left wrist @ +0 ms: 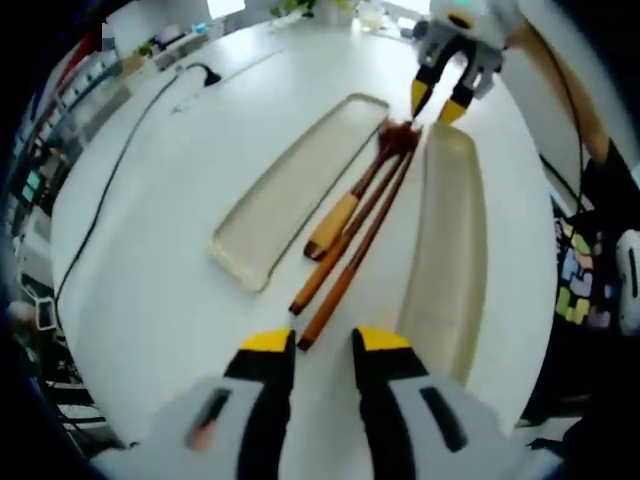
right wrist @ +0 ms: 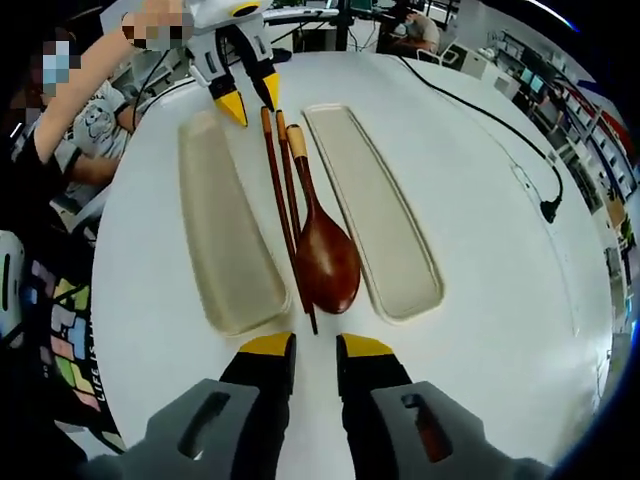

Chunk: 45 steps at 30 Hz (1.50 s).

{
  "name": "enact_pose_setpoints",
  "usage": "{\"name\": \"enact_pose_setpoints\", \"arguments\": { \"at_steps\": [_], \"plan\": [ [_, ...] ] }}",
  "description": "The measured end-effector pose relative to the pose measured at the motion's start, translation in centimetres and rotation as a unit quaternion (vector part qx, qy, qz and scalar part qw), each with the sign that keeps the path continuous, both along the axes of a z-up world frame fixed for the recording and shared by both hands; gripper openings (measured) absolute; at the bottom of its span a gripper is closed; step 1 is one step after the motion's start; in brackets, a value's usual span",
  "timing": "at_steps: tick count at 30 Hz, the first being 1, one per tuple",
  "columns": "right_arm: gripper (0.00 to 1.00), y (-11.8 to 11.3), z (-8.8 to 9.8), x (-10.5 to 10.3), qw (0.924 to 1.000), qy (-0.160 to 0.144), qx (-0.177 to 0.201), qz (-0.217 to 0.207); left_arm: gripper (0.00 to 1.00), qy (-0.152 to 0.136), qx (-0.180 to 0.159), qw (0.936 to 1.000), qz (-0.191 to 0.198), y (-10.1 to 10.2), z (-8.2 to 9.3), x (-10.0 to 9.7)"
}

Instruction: Arrange the utensils inside the cutlery case until each visible utensil rests in its matching compartment.

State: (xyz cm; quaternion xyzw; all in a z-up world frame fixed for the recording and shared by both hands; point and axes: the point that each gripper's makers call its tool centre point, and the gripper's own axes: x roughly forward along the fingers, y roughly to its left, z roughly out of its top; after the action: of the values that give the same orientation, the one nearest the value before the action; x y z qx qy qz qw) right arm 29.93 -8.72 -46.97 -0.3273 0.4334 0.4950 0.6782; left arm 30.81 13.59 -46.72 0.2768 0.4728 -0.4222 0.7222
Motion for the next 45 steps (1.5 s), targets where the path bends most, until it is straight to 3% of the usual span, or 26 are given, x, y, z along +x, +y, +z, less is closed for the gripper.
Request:
{"name": "enact_pose_setpoints", "arguments": {
  "at_steps": [6, 8, 9, 21, 25, 29, 33, 38, 45],
  "plan": [
    [0.05, -0.2, -0.1, 0.8, 0.9999, -0.001, -0.011, 0.005, 0.15, 0.001, 0.017, 0.9998, 0.007, 0.0, -0.1, 0.6],
    [0.0, -0.4, -0.2, 1.5, 0.9996, -0.02, -0.021, 0.005, 0.11, -0.003, 0.021, 0.9998, 0.004, 0.0, -0.1, 0.7],
    [0.0, -0.3, -0.4, 1.2, 0.9997, -0.01, -0.023, 0.004, 0.1, -0.004, 0.022, 0.9998, 0.003, 0.0, -0.1, 0.7],
    [0.0, -0.4, -0.2, 1.1, 0.9996, -0.018, -0.024, 0.0, 0.08, -0.013, 0.025, 0.9995, -0.017, -0.1, 0.1, 0.6],
    [0.0, -1.1, 0.6, 1.8, 0.9989, -0.037, -0.028, 0.001, 0.07, -0.019, 0.024, 0.9988, -0.039, -0.4, 0.0, 0.2],
    [0.0, -0.6, 2.0, 3.2, 0.9952, -0.092, -0.011, 0.033, 0.07, -0.026, 0.012, 0.9981, -0.055, -0.7, 0.4, 0.2],
    [0.12, -0.4, 1.7, 2.7, 0.9941, -0.087, -0.024, 0.061, 0.06, -0.026, -0.004, 0.997, -0.072, -1.2, 0.9, -0.3],
    [0.13, 0.3, 1.8, 3.2, 0.9931, -0.098, -0.02, 0.061, 0.05, -0.026, -0.008, 0.9951, -0.095, -1.4, 1.0, -1.1],
    [0.15, 2.9, 2.2, 3.0, 0.9882, -0.112, -0.01, 0.104, 0.05, -0.03, -0.017, 0.9935, -0.109, -1.9, 1.6, -1.5]
  ]
}}
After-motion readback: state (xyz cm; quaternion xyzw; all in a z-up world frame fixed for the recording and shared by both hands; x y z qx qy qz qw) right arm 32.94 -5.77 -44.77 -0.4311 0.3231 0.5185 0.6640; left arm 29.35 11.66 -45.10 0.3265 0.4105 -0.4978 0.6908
